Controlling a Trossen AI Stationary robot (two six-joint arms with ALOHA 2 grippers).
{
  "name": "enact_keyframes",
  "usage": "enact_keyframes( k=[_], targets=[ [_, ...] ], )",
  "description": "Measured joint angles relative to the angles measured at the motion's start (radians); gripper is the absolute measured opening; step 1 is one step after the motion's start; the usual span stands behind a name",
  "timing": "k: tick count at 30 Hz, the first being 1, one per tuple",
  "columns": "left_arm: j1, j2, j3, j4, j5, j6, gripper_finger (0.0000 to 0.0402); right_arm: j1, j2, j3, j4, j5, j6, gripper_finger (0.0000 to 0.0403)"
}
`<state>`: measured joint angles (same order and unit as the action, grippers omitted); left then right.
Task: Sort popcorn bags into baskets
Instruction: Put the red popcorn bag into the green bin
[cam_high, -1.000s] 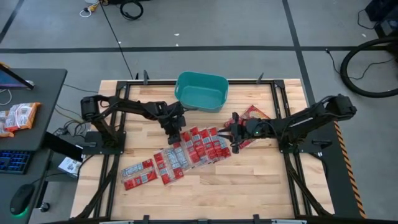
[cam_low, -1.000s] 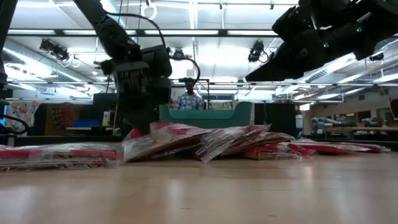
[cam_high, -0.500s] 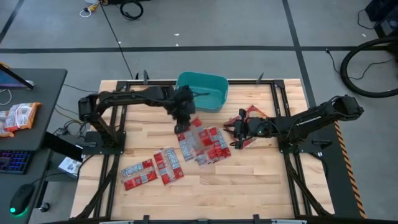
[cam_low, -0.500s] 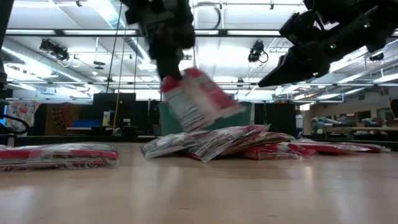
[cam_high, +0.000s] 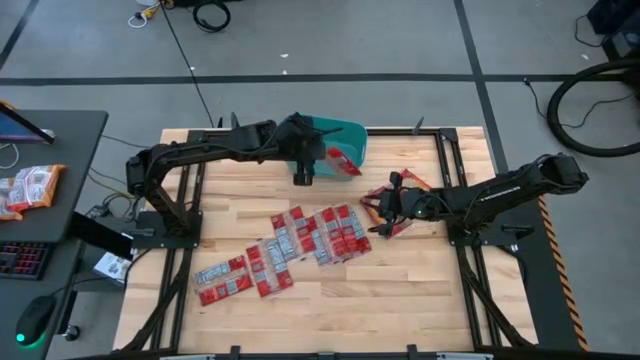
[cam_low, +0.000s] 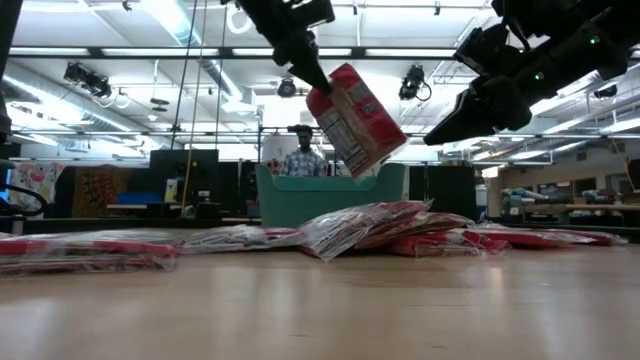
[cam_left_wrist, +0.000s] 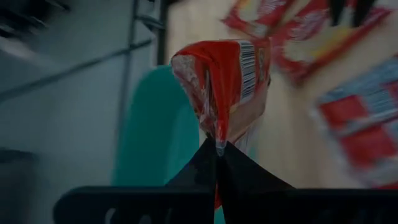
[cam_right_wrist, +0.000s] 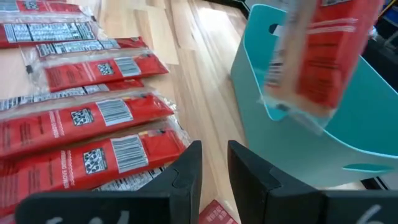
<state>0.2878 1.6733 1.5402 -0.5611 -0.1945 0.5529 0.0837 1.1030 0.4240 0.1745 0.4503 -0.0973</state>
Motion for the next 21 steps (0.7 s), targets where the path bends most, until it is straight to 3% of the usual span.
enact_keyframes(
  k=[8,15,21],
  targets=[
    [0.034,0.0,0.0,0.083,-0.079,0.244,0.0007,0.0,0.0,0.0,-0.012,0.002,0.009,0.0082],
    [0.11,0.064,0.0,0.166,0.006,0.368,0.0008,0.0,0.0,0.0,-0.005,0.001,0.011,0.0082],
    [0.162,0.15,0.0,0.186,0.062,0.658,0.0006,0.0,0.0,0.0,-0.007,-0.004,0.018,0.0082]
  ],
)
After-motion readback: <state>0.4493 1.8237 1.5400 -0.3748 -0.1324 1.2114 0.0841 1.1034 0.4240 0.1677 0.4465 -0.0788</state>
